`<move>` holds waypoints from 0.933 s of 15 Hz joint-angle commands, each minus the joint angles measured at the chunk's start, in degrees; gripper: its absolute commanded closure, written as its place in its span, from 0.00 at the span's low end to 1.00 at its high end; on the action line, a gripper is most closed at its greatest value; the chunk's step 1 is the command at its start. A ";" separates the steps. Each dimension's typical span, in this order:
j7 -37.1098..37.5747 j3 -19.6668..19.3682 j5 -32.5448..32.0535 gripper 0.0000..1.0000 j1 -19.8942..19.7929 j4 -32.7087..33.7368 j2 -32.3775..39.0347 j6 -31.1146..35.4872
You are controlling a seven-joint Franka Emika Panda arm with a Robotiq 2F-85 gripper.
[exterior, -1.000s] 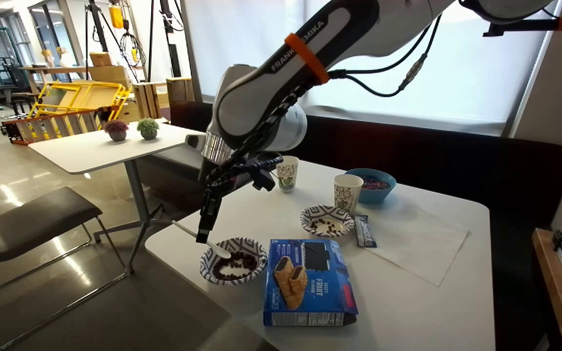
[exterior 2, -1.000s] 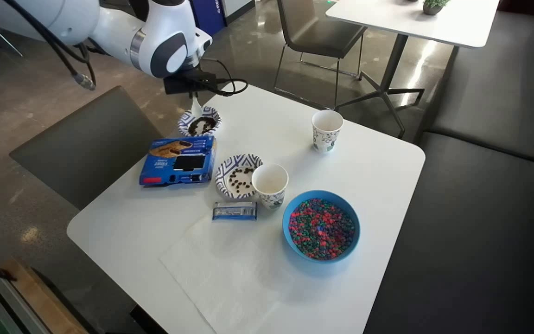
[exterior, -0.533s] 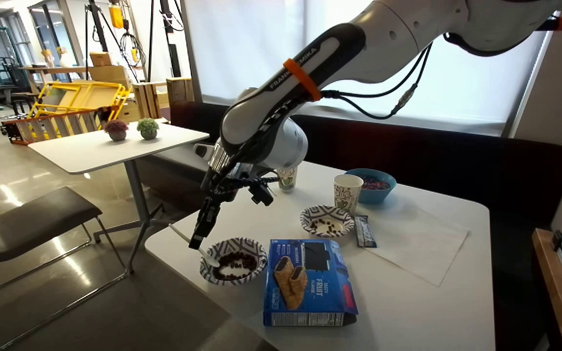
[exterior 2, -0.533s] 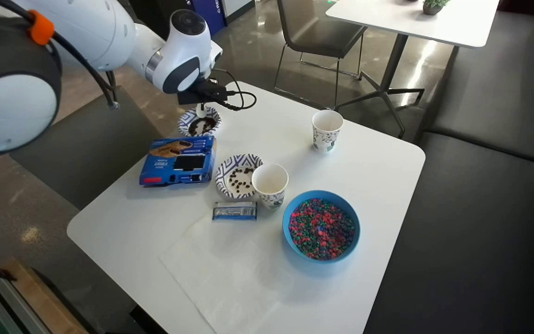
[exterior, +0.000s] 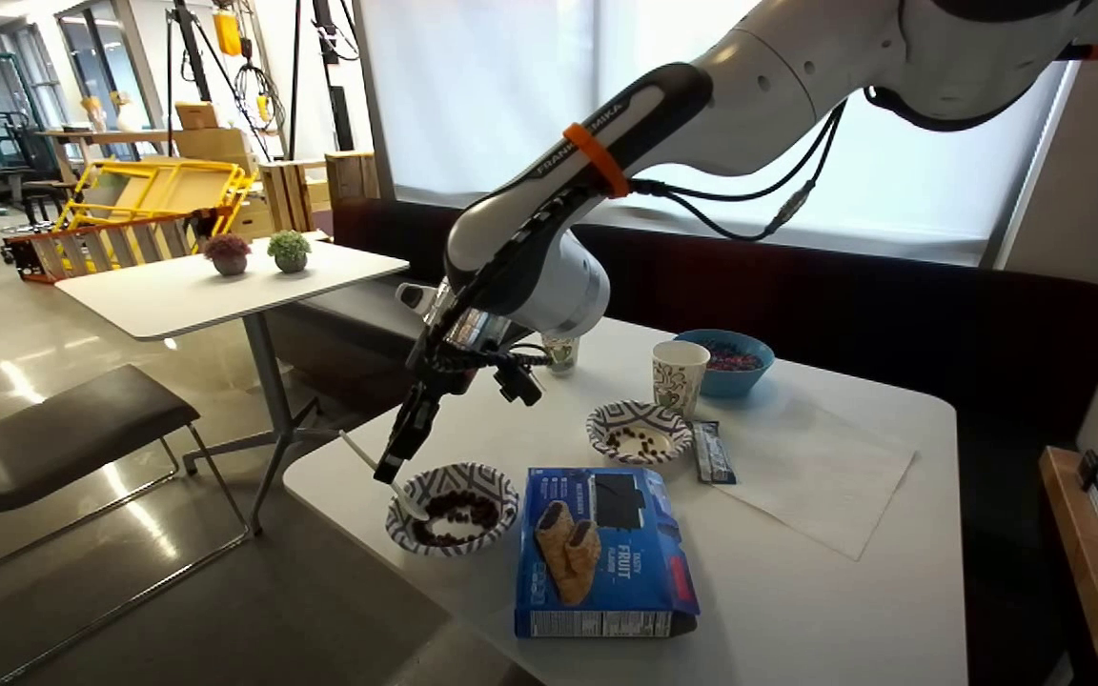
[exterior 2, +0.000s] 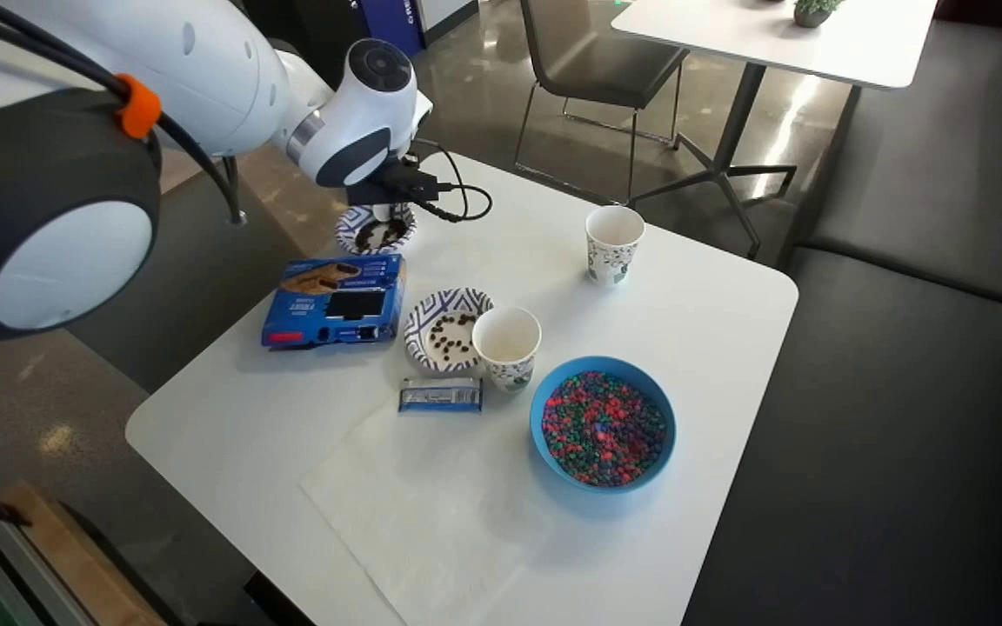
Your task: Use the spoon to move some of the brown objects from the left plate to the right plate
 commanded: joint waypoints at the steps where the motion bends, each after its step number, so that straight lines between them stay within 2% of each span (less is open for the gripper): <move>1: -2.89 2.33 1.30 0.97 -2.50 -1.11 1.24 1.64; 9: -3.56 2.49 1.45 0.97 -4.04 -2.65 1.06 1.34; 14: -2.94 1.39 0.74 0.97 -3.56 -3.54 -0.35 0.22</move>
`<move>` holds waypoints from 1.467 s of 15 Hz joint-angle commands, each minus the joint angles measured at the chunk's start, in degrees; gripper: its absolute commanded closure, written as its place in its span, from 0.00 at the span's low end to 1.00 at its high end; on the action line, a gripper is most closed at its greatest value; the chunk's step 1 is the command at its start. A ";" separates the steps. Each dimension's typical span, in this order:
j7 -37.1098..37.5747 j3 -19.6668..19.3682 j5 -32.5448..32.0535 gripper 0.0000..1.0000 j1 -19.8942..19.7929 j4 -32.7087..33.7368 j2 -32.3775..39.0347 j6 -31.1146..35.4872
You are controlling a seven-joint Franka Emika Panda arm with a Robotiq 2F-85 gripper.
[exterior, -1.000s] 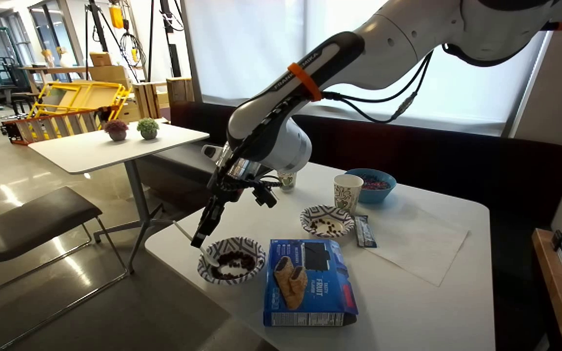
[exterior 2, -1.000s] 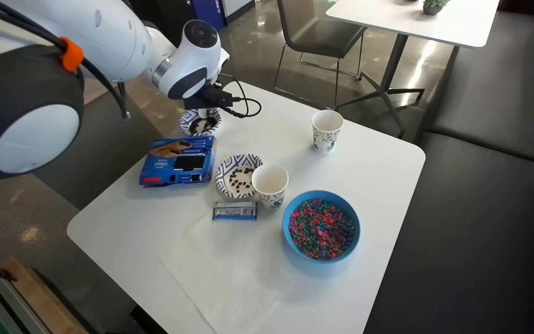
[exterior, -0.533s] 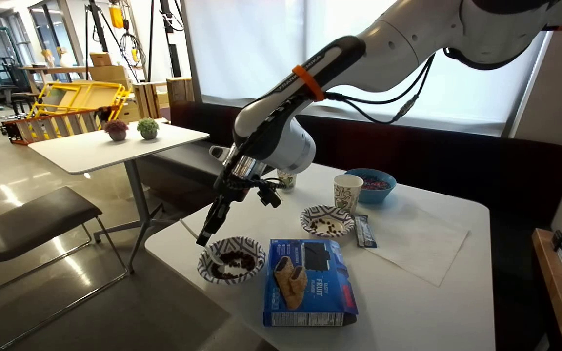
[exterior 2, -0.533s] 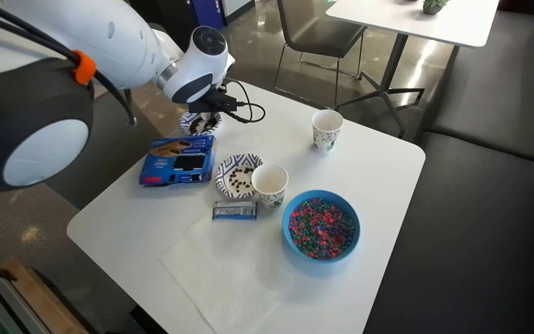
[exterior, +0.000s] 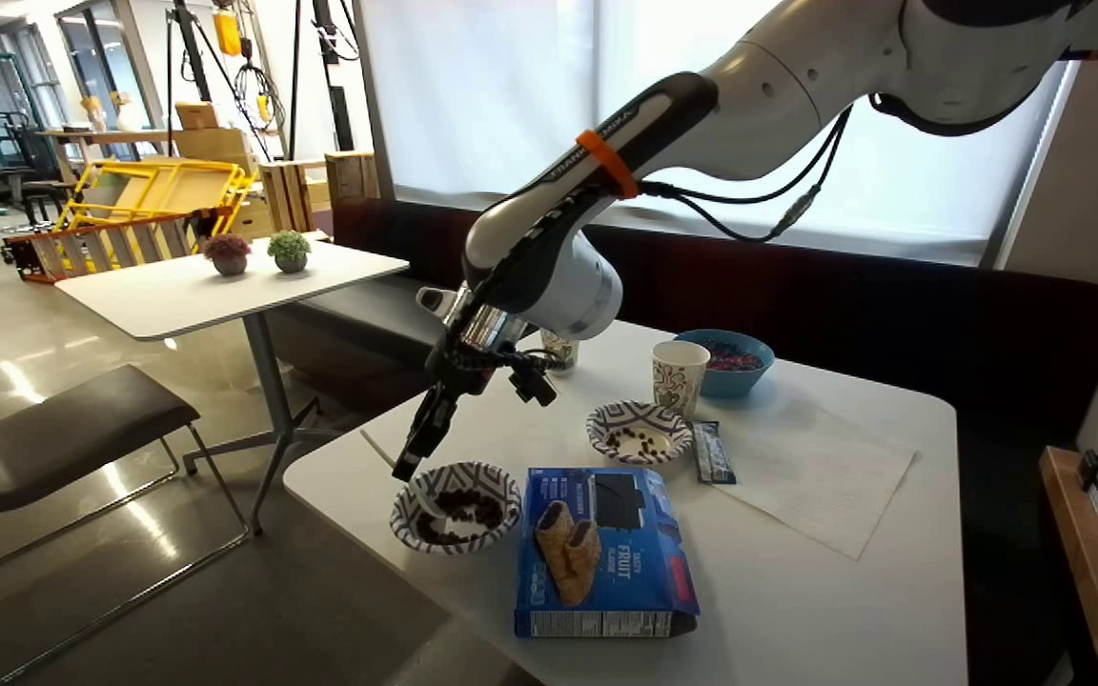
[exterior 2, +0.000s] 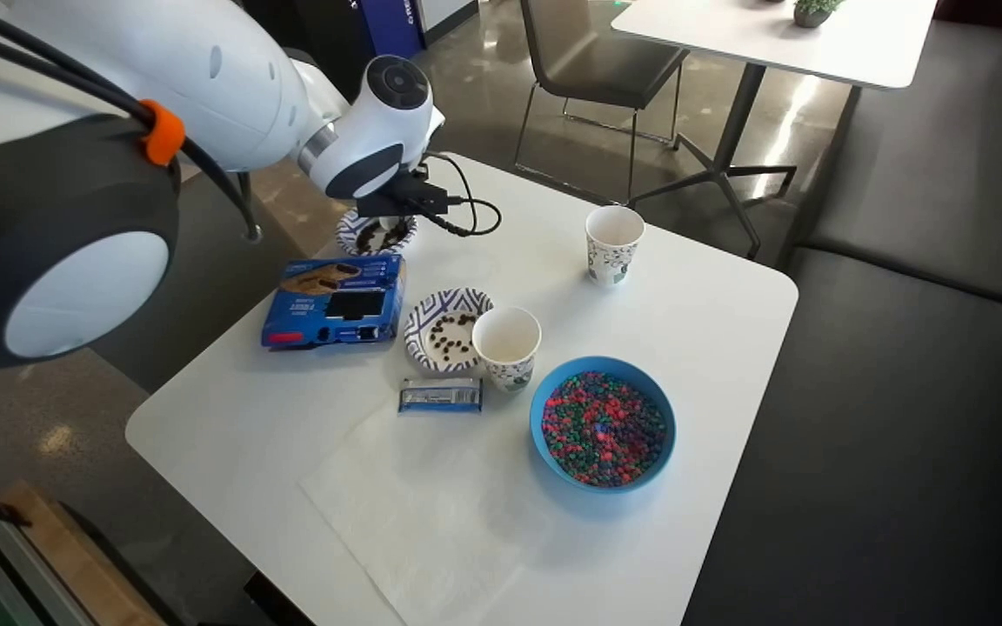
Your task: Use the spoon to move some of the brown objects from the left plate to the right plate
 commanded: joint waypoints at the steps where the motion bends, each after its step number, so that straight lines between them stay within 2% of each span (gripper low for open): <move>1: -0.91 -0.38 -0.23 0.97 -0.05 -1.99 -1.19 0.08; 22: 0.30 -8.72 -4.13 0.97 5.52 -4.91 -7.03 -2.21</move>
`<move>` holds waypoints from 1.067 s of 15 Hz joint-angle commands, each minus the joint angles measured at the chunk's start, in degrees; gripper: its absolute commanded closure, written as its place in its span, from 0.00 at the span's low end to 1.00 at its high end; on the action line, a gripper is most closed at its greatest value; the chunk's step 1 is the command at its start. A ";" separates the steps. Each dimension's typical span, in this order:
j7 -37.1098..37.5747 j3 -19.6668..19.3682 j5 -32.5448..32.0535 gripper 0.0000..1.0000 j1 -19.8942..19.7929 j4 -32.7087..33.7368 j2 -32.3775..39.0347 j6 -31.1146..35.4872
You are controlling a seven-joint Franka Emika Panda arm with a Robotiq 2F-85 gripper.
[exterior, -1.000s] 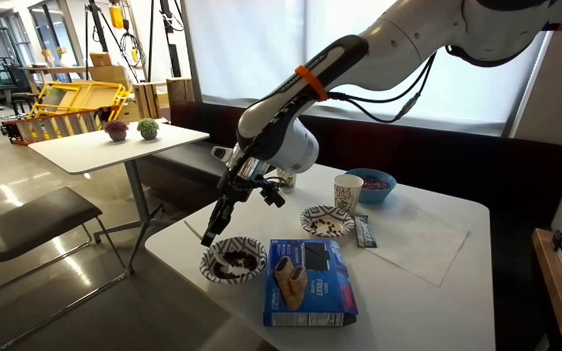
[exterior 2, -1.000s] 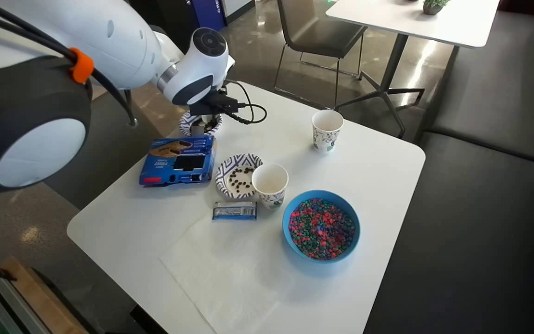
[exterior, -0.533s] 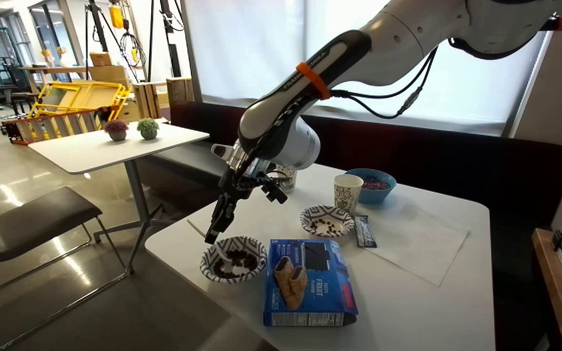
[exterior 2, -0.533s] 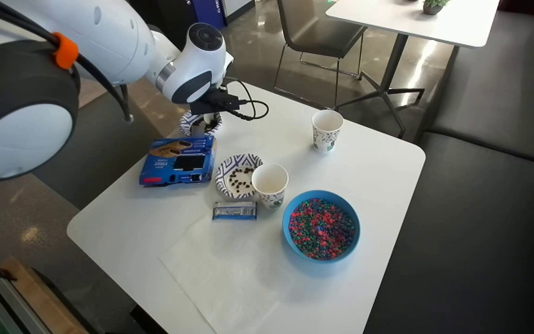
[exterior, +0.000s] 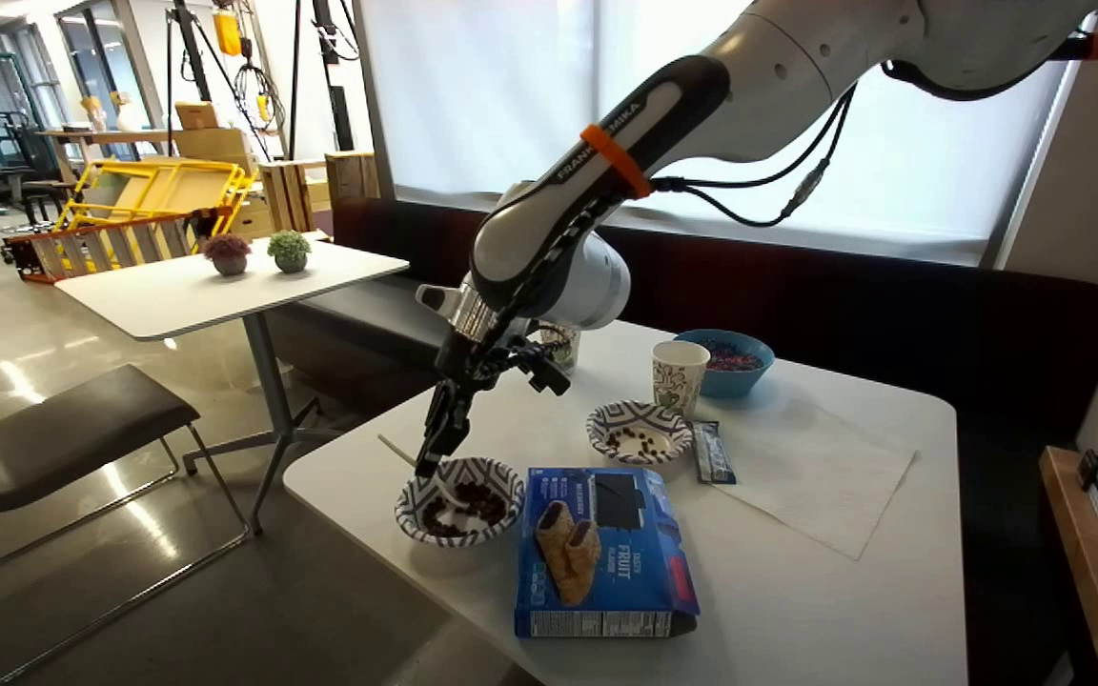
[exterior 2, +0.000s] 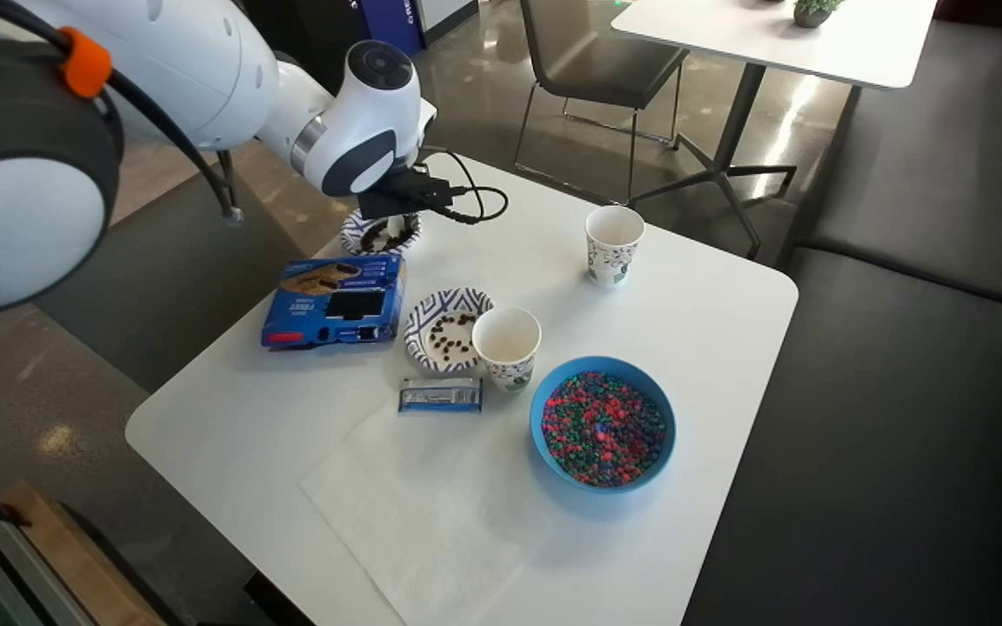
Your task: Use the spoon to move some of the brown objects from the left plate to the right plate
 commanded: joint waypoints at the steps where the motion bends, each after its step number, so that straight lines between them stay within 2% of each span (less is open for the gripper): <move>1: 1.17 -3.26 -1.63 0.97 2.15 -1.96 -2.66 -1.64; 10: 1.66 -8.30 -4.19 0.97 5.82 -2.35 -4.64 -4.30; 16: 5.14 -13.28 -7.27 0.97 10.06 -2.42 -6.01 -5.67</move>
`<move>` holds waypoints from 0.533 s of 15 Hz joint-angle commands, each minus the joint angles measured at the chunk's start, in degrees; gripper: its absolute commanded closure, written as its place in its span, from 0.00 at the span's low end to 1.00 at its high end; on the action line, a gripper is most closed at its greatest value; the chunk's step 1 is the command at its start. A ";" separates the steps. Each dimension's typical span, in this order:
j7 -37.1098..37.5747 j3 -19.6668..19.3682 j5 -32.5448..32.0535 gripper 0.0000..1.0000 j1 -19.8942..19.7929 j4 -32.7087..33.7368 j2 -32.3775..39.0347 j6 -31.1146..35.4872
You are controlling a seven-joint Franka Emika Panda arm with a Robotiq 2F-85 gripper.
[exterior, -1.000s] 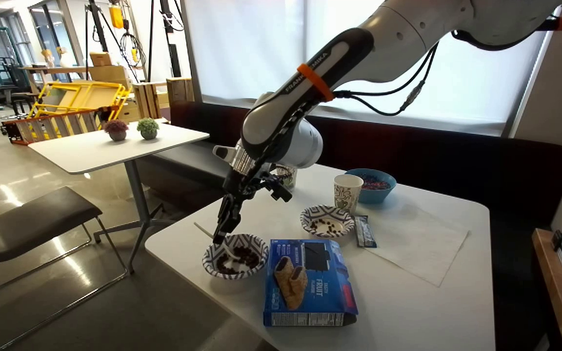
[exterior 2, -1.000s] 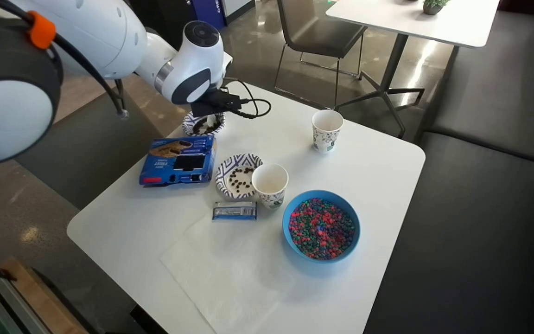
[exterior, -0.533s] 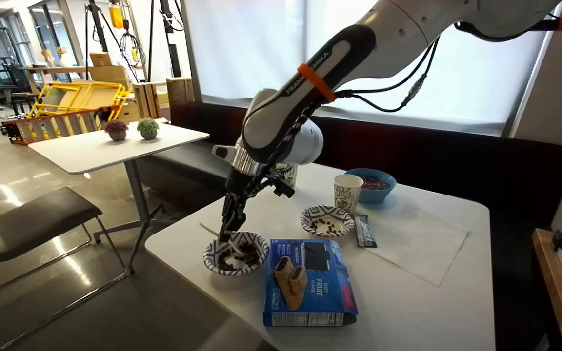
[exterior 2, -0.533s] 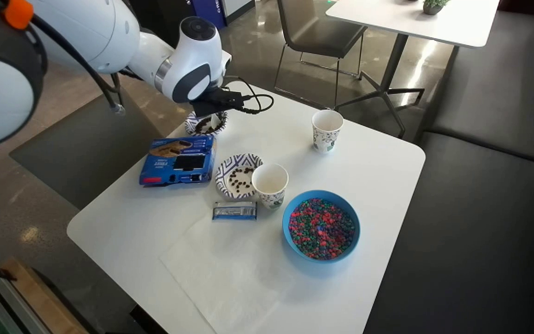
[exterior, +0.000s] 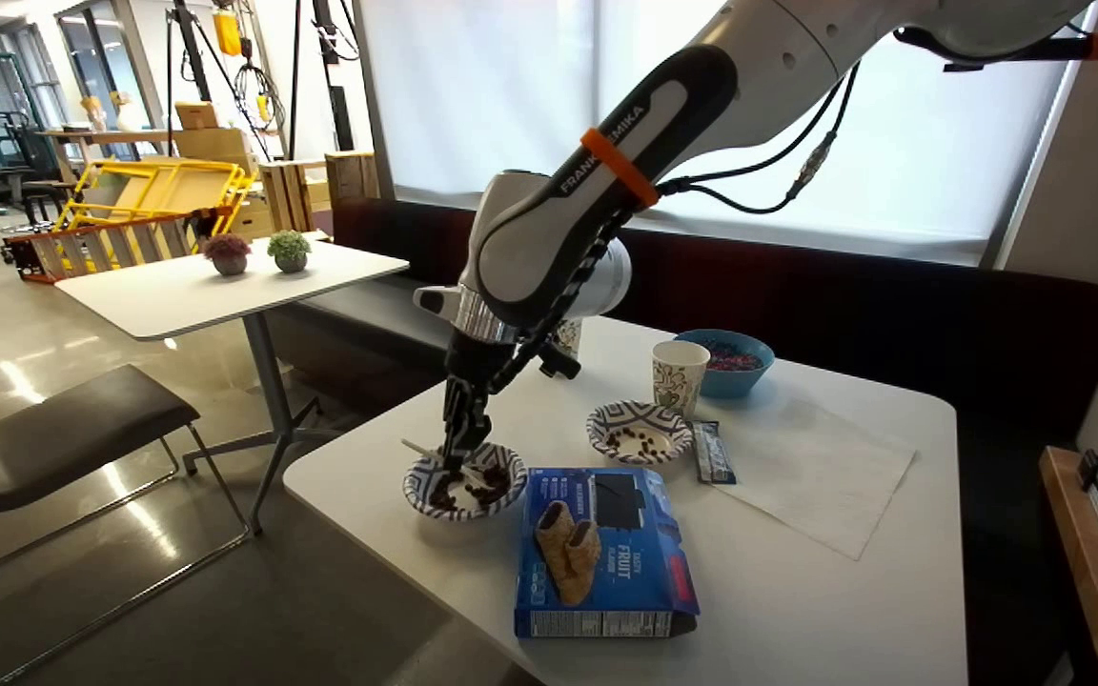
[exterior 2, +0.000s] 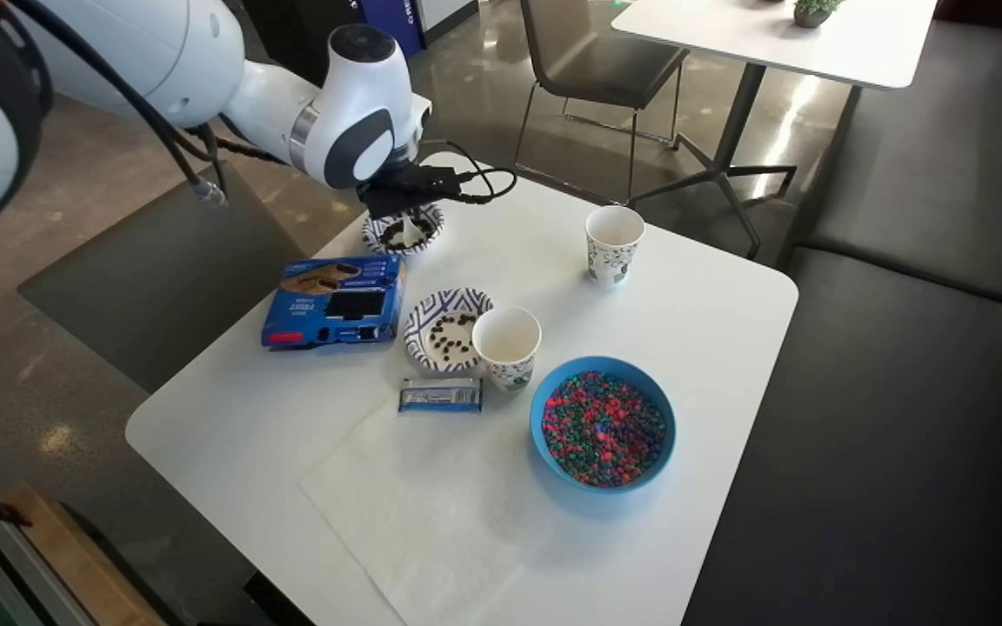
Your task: Use the spoon to move some of the brown objects from the left plate to the right plate
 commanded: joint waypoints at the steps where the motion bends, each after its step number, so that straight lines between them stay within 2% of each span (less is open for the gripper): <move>1: 4.05 -3.92 -3.16 0.97 3.28 -1.70 -2.09 -2.54; 8: 7.24 -8.20 -9.35 0.97 8.09 -0.26 -2.54 -8.26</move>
